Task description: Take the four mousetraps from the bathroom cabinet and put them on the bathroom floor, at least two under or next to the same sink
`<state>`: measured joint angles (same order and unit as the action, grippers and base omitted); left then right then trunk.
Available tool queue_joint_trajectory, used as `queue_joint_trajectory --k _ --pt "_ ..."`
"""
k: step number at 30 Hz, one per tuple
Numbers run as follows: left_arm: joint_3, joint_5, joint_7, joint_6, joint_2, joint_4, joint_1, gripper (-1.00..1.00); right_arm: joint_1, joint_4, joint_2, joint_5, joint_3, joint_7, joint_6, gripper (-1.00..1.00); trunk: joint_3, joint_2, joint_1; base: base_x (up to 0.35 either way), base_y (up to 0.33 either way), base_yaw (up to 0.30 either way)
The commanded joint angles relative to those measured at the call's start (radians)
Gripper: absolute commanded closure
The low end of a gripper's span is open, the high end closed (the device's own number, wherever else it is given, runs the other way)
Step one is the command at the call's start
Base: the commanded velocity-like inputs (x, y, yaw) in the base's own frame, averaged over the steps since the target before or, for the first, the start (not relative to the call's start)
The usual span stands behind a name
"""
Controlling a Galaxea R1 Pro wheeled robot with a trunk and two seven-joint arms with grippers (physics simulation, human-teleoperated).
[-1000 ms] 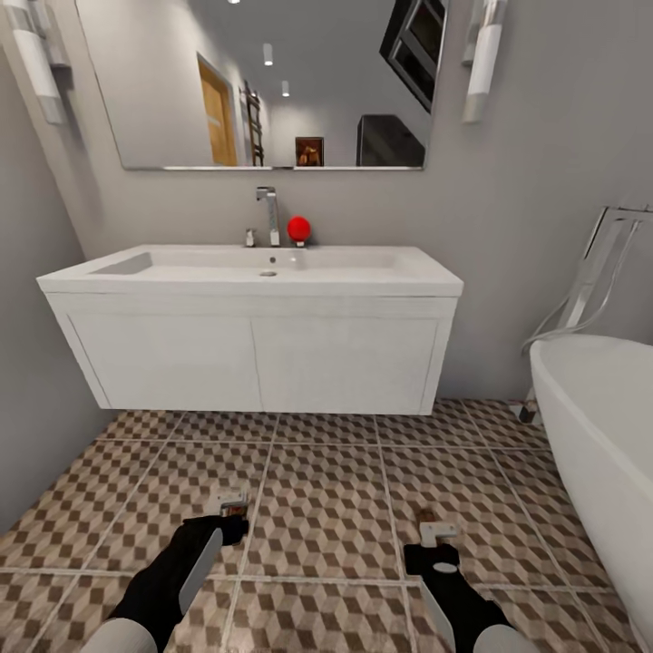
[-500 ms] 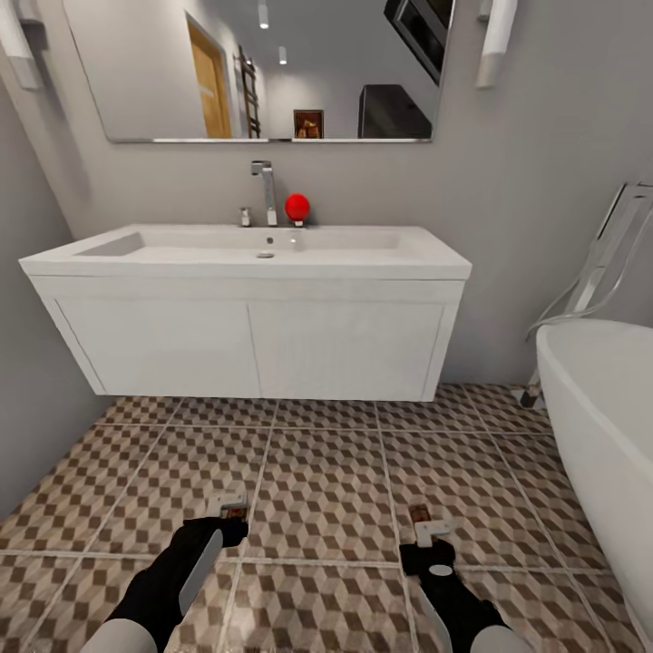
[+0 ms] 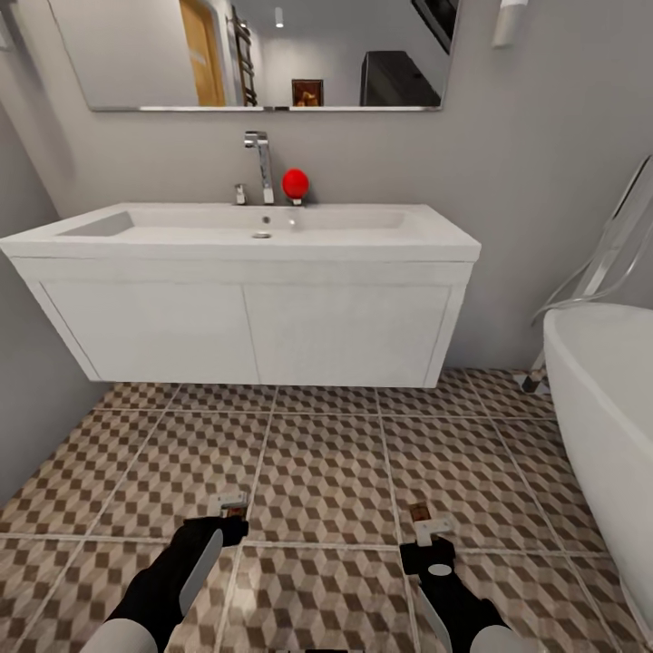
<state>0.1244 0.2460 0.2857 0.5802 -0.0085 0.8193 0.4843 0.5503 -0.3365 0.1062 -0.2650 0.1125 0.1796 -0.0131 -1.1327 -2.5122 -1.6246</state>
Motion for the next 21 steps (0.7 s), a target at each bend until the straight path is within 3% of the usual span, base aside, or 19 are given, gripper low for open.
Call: queue_joint_trajectory --k 1,19,21 --pt "0.003 0.01 0.009 0.003 0.0 0.002 0.0 1.0 0.0 -0.001 0.001 -0.009 0.008 -0.001 -0.001 1.0 -0.005 -0.001 0.0 0.0 0.0 0.0" --pt "0.004 0.01 0.009 -0.005 -0.002 0.017 0.0 1.0 0.0 -0.001 0.0 -0.008 0.008 0.0 -0.005 1.0 -0.005 -0.001 0.0 0.0 0.0 0.0" --pt "0.007 0.009 0.008 -0.013 -0.003 0.018 0.0 1.0 0.0 -0.001 0.0 -0.008 0.007 0.0 -0.005 1.0 -0.005 -0.001 0.0 0.29 0.0 0.0"
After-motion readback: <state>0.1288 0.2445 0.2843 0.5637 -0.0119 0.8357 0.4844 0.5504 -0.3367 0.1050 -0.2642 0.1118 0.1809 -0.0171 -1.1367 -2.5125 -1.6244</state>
